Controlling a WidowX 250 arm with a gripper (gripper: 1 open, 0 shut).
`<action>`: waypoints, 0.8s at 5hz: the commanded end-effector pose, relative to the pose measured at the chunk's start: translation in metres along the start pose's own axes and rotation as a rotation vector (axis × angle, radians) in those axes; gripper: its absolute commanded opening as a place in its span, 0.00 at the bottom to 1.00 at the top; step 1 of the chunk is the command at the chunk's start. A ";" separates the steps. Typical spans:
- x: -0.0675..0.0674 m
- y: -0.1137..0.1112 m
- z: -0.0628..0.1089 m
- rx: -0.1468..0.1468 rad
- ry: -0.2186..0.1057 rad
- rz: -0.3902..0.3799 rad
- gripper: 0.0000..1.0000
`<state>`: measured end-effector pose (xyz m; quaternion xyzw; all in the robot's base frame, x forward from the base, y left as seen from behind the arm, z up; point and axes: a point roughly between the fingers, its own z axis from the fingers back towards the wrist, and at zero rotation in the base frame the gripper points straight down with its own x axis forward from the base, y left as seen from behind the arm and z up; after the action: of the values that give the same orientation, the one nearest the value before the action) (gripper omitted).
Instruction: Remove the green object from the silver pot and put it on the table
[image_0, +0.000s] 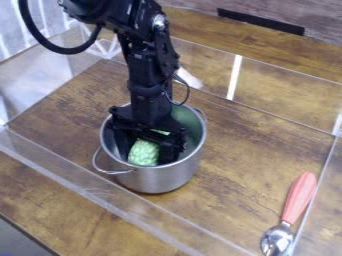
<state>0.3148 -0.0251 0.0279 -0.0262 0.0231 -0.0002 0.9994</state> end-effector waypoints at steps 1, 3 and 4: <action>0.016 0.005 0.021 -0.028 -0.074 -0.002 1.00; 0.018 0.015 0.035 -0.068 -0.096 0.015 1.00; 0.016 0.024 0.041 -0.073 -0.101 0.035 1.00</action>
<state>0.3227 -0.0054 0.0378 -0.0630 0.0209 0.0146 0.9977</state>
